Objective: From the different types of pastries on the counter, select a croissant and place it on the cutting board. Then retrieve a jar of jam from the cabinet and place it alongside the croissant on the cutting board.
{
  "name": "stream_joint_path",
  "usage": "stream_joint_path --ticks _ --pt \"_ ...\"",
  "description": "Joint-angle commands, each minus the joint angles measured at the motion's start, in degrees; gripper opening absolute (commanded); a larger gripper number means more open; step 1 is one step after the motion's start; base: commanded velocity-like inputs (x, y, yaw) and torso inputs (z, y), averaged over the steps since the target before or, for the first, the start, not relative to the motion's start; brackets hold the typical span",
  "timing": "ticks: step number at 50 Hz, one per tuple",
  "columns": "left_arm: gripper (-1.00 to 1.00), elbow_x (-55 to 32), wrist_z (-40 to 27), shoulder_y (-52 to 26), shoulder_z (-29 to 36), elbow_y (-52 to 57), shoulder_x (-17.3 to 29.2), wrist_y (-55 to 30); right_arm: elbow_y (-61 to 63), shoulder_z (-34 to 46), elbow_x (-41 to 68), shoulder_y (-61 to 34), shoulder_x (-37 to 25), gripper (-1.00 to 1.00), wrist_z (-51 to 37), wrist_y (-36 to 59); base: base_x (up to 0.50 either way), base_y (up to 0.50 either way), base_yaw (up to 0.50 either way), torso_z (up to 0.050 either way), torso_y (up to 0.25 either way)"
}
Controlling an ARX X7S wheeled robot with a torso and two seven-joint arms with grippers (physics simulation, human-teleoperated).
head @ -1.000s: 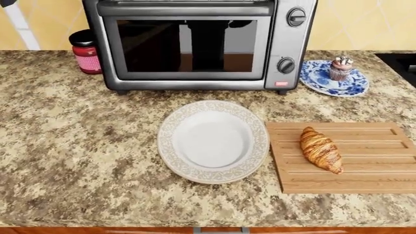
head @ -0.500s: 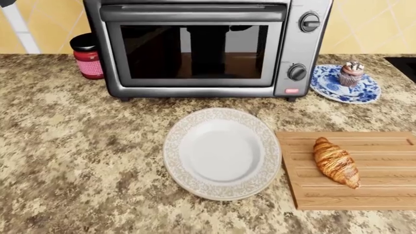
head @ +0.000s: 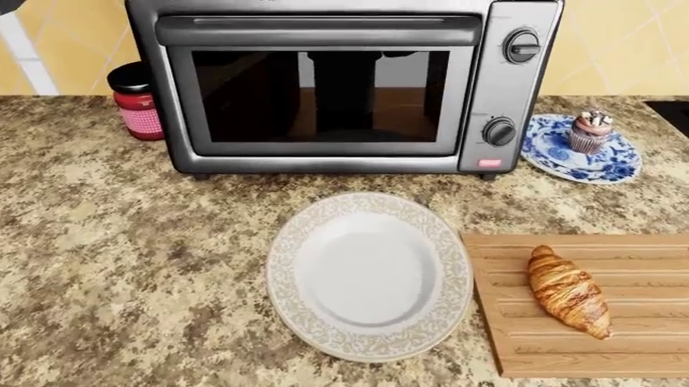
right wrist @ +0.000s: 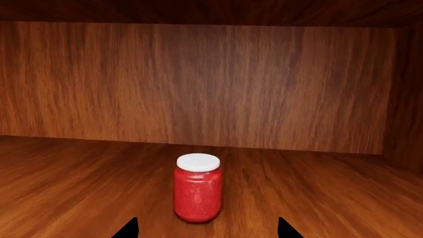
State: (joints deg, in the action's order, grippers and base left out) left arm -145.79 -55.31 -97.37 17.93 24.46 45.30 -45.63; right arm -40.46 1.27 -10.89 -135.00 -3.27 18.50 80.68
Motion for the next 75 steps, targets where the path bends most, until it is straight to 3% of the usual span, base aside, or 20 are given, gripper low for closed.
stream_joint_path --ticks 1,29,75 --pt "1.00 -1.86 -1.16 -1.35 0.30 0.85 0.88 0.70 0.00 0.00 0.00 0.00 0.00 1.00 0.00 0.00 0.10 0.00 0.00 0.000 0.000" --pt "1.00 -7.74 -6.02 -8.80 1.79 3.71 2.00 4.01 0.00 0.00 0.00 0.00 0.00 1.00 0.00 0.00 0.10 0.01 0.00 0.000 0.000" --pt "1.00 -6.43 -4.12 -8.59 2.73 3.46 1.50 3.63 0.00 0.00 0.00 0.00 0.00 1.00 0.00 0.00 0.08 0.04 0.00 0.000 0.000"
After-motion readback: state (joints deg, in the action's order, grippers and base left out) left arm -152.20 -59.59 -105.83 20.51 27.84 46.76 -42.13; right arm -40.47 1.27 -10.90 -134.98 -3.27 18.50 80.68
